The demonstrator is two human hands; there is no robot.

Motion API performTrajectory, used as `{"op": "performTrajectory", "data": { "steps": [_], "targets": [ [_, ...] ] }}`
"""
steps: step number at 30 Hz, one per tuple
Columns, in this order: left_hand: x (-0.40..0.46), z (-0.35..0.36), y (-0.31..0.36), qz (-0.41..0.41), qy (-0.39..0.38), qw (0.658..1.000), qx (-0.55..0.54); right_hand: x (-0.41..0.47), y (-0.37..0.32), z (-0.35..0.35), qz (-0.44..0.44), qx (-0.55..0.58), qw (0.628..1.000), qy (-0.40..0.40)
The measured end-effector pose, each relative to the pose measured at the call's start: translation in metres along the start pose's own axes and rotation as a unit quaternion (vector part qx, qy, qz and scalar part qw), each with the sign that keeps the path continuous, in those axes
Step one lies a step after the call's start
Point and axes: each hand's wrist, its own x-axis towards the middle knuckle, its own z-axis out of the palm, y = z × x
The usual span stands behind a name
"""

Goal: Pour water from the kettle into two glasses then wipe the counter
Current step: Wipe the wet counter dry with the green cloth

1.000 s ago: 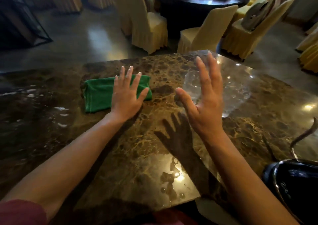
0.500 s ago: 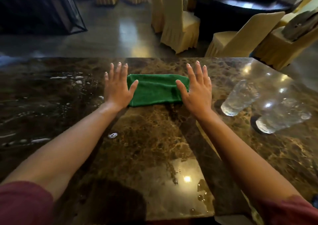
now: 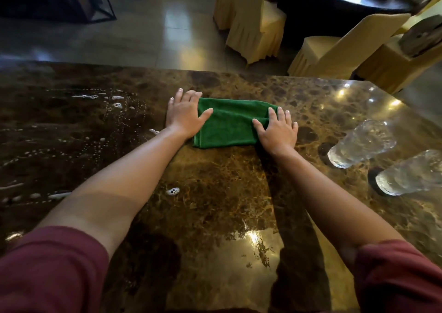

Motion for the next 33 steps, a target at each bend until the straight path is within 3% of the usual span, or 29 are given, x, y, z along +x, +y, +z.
{"op": "performTrajectory", "data": {
  "steps": [5, 15, 21, 28, 33],
  "targets": [
    [0.001, 0.003, 0.006, 0.040, 0.024, 0.999, -0.004, 0.002, -0.003, -0.002, 0.003, -0.023, 0.999, 0.025],
    [-0.001, 0.001, 0.023, -0.011, 0.006, 1.000, 0.012, -0.006, -0.014, -0.011, 0.023, 0.045, 0.998, 0.034],
    [-0.016, -0.008, 0.022, -0.004, -0.009, 0.996, -0.091, -0.011, -0.011, -0.026, 0.030, 0.052, 0.997, -0.056],
    [-0.052, -0.026, 0.028, 0.033, -0.004, 0.973, -0.228, -0.038, -0.008, -0.034, 0.017, 0.081, 0.995, -0.058],
    [-0.073, -0.055, 0.024, 0.047, 0.028, 0.955, -0.290, -0.057, -0.005, -0.062, -0.025, 0.239, 0.966, -0.099]
  ]
}}
